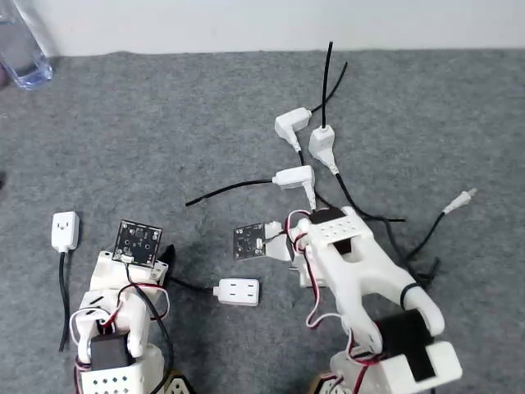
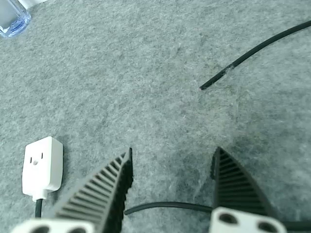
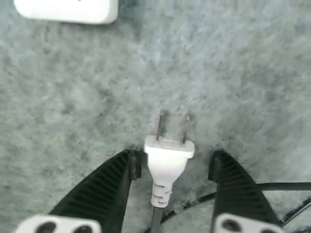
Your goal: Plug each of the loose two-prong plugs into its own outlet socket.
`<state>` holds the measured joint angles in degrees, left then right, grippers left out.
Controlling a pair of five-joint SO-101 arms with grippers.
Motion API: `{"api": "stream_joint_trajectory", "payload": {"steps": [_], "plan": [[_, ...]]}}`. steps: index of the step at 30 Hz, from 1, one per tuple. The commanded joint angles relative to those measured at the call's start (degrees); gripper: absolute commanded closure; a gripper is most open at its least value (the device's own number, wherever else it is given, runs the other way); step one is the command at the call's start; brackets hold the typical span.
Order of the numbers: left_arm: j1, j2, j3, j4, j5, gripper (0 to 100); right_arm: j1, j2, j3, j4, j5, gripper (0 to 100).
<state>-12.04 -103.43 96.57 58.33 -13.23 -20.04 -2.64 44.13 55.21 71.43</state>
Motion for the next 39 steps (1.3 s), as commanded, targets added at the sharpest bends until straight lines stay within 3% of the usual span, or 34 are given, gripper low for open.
{"api": "stream_joint_trajectory", "payload": {"steps": [1, 5, 14, 20, 30, 39], "plan": [[0.09, -0.62, -0.13, 0.00, -0.35, 75, -1.10, 3.03, -4.66, -0.13, -1.58, 86.0], [0.09, -0.62, -0.13, 0.00, -0.35, 75, -1.01, 4.00, -5.45, 0.31, -1.85, 99.1], [0.09, -0.62, -0.13, 0.00, -0.35, 75, -1.01, 4.09, -5.10, 0.31, -2.37, 98.1], [0.09, -0.62, -0.13, 0.00, -0.35, 75, -1.36, 4.00, -5.01, 0.22, -8.18, 99.1], [0.44, -0.79, -0.13, -0.18, 0.62, 75, -1.36, -3.30, -5.01, 1.36, -23.91, 99.1], [0.00, -0.79, -4.88, -5.01, 21.10, 75, -6.81, -16.57, -2.11, 6.73, -34.99, 99.1]]}}
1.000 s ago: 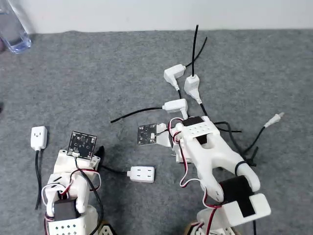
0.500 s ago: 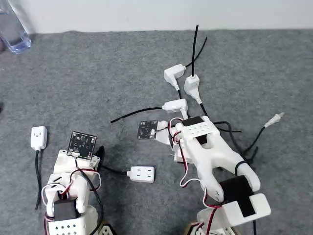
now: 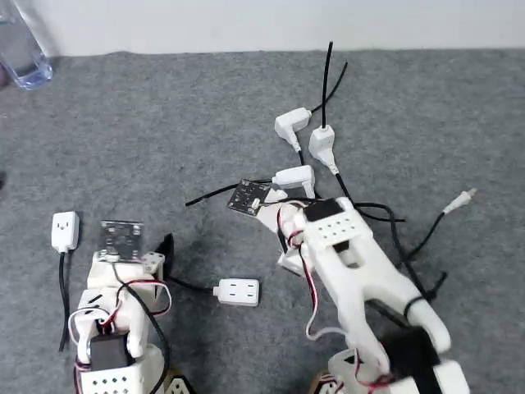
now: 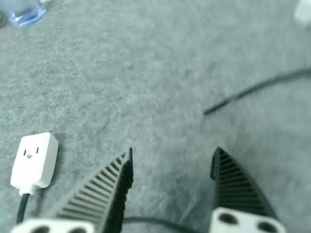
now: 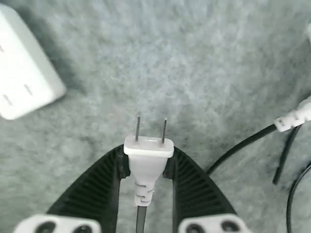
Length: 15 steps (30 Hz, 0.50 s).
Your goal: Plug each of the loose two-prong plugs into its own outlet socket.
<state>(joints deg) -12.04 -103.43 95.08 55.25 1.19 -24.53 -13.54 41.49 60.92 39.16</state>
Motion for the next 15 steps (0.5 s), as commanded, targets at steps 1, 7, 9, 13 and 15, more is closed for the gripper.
{"api": "stream_joint_trajectory", "payload": {"steps": [1, 7, 9, 13, 15], "plan": [[0.18, -0.79, -3.47, -2.02, 8.18, 75, -2.77, -7.16, 1.49, 0.92, -3.34, 99.1], [0.62, -0.88, -3.38, -1.76, 7.65, 75, -2.95, -16.04, 6.59, 1.01, -3.87, 99.1], [2.20, -0.88, -3.38, -1.76, 8.00, 75, -2.95, -18.68, 7.56, 1.10, -3.87, 99.1], [5.27, -0.88, -4.09, -3.60, 18.46, 74, -3.03, -23.16, 7.56, 1.36, -3.87, 99.1], [8.35, -0.88, -4.09, -6.68, 29.89, 72, -3.12, -25.19, 6.86, 3.21, -3.87, 99.1]]}}
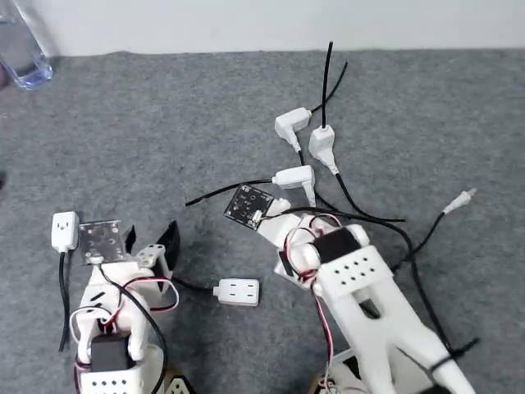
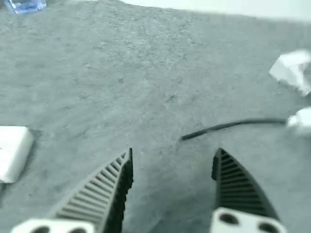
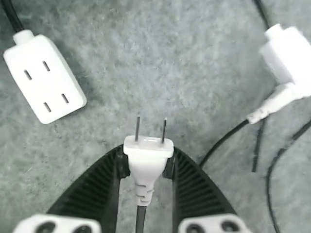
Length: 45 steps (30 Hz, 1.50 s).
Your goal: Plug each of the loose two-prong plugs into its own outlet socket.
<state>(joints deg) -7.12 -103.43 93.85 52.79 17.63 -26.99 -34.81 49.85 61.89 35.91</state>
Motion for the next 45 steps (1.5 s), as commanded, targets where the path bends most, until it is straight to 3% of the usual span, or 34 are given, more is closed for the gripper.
{"api": "stream_joint_trajectory", "payload": {"steps": [1, 4, 6, 11, 25, 34, 45], "plan": [[5.10, -0.88, -2.86, -5.80, 20.13, 71, -0.66, -4.53, -2.11, 3.56, -0.62, 99.1], [10.90, -0.88, -2.86, -12.40, 38.68, 66, -0.66, -6.11, -4.57, 6.99, -0.70, 99.1], [14.86, -0.88, -2.59, -16.18, 47.03, 64, -1.01, -6.90, -6.95, 9.19, -0.79, 99.1], [21.19, -0.88, -1.63, -19.69, 54.95, 63, -2.68, -6.99, -16.18, 14.02, -2.99, 99.1], [31.91, -0.88, 2.51, -19.78, 56.09, 63, -6.46, -6.46, -21.80, 13.93, -2.90, 99.1], [32.35, -0.88, 2.51, -19.60, 56.18, 63, -6.73, -6.46, -22.15, 12.62, -1.32, 99.1], [33.41, -0.70, 2.51, -18.29, 56.26, 63, -7.78, -4.88, -32.26, 18.15, -1.41, 99.1]]}}
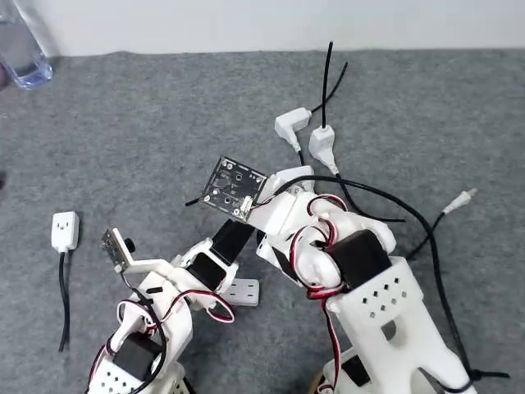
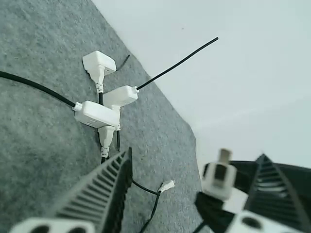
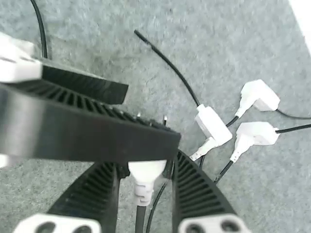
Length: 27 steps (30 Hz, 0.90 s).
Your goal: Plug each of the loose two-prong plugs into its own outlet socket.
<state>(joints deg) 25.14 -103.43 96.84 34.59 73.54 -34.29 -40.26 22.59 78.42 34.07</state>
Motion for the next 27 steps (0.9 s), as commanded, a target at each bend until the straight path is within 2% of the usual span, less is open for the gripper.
{"api": "stream_joint_trajectory", "payload": {"steps": [1, 12, 20, 27], "plan": [[1.58, -0.70, -0.48, 0.00, 0.35, 63, -0.48, 1.54, -5.80, 2.24, 0.26, 99.1], [1.49, -0.70, -0.40, 0.00, 0.09, 63, -4.00, 2.51, -8.88, 4.97, -0.09, 99.1], [1.49, -0.70, -0.40, 0.00, 0.00, 63, -4.09, 2.15, -15.38, 10.86, -0.09, 99.1], [1.49, -0.70, -0.40, 1.14, 0.00, 63, -4.18, 2.15, -16.70, 12.00, -0.09, 99.1]]}}
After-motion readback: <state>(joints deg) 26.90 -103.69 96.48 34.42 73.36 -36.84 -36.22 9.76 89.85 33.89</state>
